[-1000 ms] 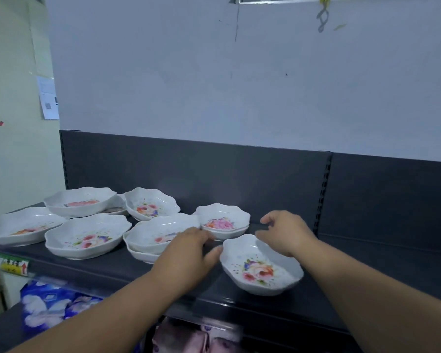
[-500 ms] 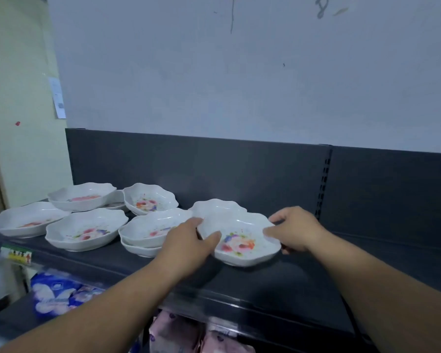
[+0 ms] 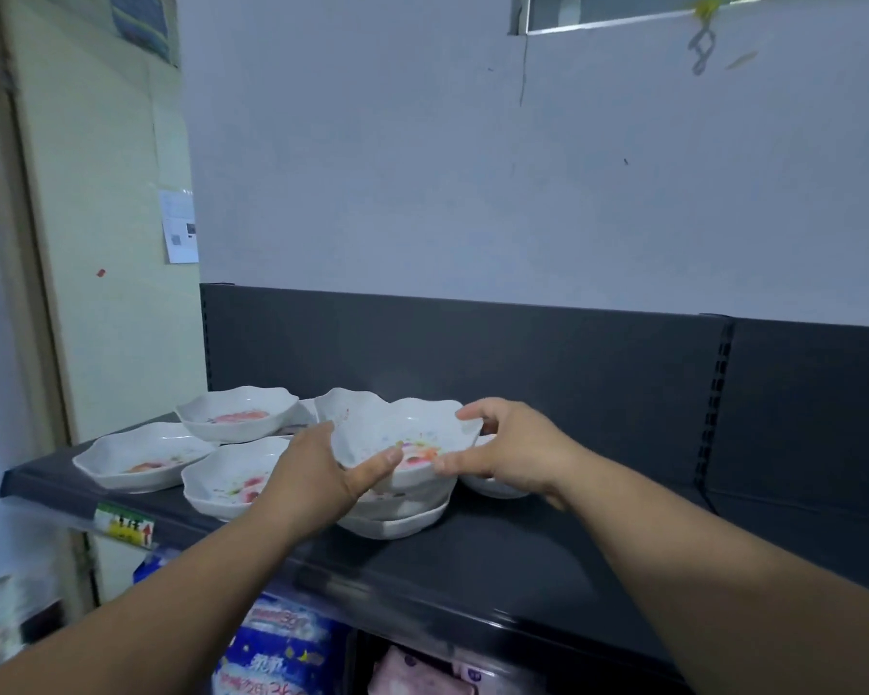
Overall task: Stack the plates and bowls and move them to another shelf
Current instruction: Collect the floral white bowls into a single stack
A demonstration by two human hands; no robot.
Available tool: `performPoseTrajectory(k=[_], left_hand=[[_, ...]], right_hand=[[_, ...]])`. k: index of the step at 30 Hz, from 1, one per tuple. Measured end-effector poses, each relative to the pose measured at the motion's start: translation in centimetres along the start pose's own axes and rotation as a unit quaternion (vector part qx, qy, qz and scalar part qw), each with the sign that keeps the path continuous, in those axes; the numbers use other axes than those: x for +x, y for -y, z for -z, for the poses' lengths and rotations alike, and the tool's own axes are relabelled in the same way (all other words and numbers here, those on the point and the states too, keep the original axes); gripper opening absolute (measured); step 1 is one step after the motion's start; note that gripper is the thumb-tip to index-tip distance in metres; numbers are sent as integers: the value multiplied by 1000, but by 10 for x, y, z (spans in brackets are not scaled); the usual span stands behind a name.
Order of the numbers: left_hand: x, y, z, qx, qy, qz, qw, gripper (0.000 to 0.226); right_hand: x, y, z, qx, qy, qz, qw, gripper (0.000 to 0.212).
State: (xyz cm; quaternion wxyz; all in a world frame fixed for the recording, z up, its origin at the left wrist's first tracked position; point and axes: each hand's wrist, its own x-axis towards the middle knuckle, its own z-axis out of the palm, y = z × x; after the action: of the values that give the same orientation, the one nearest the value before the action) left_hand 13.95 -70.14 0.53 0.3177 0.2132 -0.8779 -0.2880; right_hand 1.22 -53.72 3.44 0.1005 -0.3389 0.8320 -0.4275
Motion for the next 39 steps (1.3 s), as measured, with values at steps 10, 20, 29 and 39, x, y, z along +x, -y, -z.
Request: performPoseTrajectory(k=[10, 20, 29, 39], left_hand=[[19, 43, -4, 103, 60, 30, 992, 63], [26, 47, -13, 168, 78, -1, 983, 68], [28, 15, -39, 112, -6, -92, 989, 51], [35, -48, -102, 173, 33, -214, 961, 36]], right_hand=[[19, 7, -32, -104, -7, -18, 994, 35], [17, 0, -31, -137, -16, -54, 989, 45], [19, -32, 8, -153, -69, -82, 982, 52], [25, -89, 55, -148, -105, -117, 976, 47]])
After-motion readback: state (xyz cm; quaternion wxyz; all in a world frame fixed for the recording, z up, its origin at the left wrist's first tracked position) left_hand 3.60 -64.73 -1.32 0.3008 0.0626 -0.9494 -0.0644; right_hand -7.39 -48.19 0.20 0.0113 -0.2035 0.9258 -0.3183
